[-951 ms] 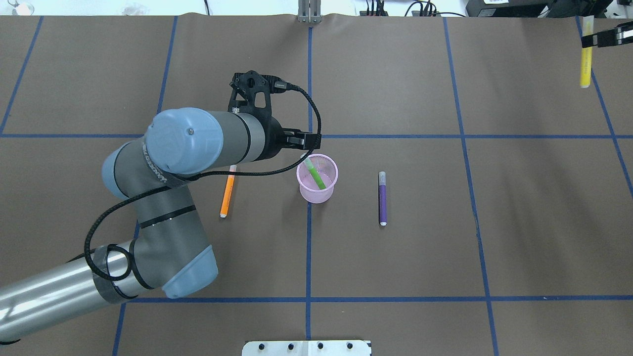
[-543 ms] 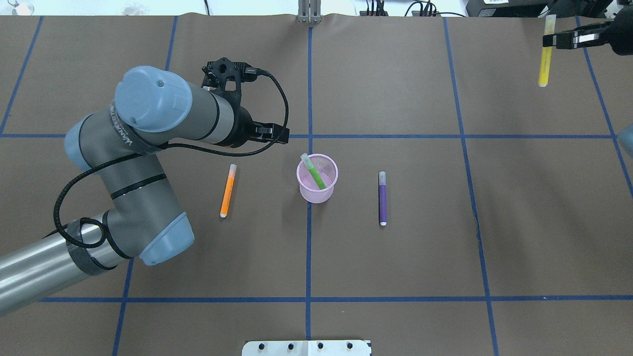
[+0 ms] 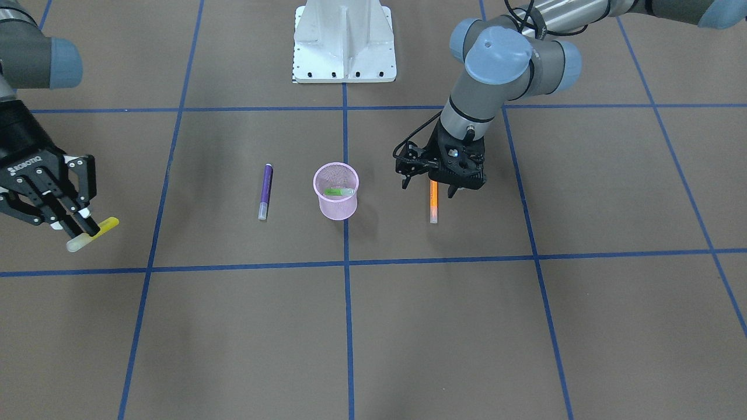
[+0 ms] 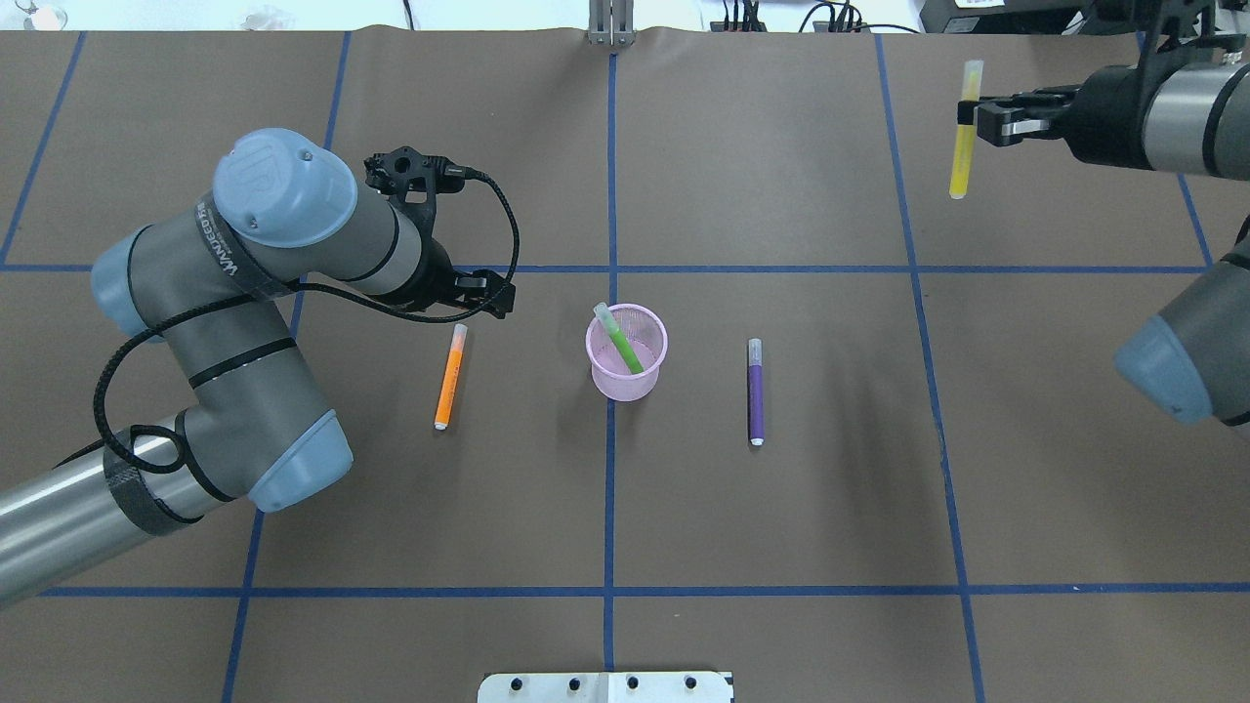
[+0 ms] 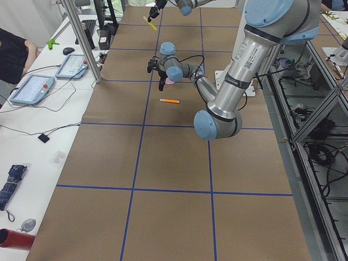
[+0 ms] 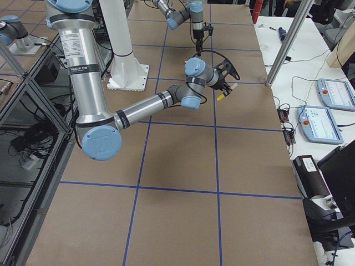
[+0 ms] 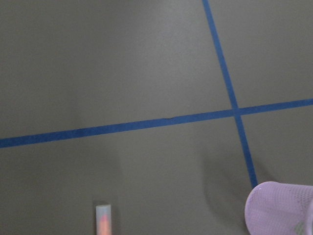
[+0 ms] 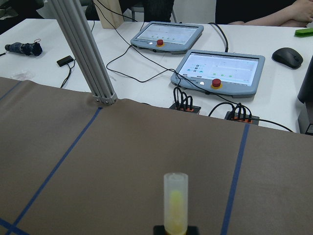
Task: Collect pens into pen holder
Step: 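Move left gripper to orange marker while right gripper lifts yellow highlighter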
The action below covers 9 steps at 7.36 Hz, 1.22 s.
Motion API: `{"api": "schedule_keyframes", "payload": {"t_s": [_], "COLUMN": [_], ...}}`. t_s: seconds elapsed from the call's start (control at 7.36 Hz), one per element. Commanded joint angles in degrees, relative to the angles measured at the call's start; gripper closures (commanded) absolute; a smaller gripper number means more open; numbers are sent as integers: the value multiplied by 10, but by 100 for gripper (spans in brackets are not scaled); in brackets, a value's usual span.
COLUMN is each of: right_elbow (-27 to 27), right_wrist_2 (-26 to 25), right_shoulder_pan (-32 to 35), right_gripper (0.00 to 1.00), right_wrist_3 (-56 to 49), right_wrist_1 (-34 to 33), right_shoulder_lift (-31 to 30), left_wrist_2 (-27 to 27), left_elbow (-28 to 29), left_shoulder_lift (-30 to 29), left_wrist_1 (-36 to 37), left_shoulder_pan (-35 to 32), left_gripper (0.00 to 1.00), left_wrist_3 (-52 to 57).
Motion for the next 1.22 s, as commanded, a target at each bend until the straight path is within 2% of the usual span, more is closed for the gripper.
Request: {"api": "schedule_keyframes", "payload": {"t_s": [0.0,0.41,0.68,0.82,1.09], "right_elbow": [5,4,3,3,1], "right_wrist_2": [-79,-145,-148,-147,-152], "right_shoulder_pan": [-66,-127,-141,-147,-168], "right_gripper": [100,100,100,100,100], "right_wrist_3": [19,19,19,14,12], "right_wrist_1": [31,31,31,31,27], "right_shoulder_lift": [3,43,62,66,76], "left_wrist_2": [-3,-2,-2,-2,-1], "left_elbow": [22,66,72,77,110], "left_shoulder_lift": [-1,-5,-6,-9,-34], "left_wrist_1": [23,16,16,16,11], "left_shoulder_pan": [1,2,3,3,6], "left_gripper": [1,1,2,7,8], "left_wrist_3": [10,27,27,26,25]}}
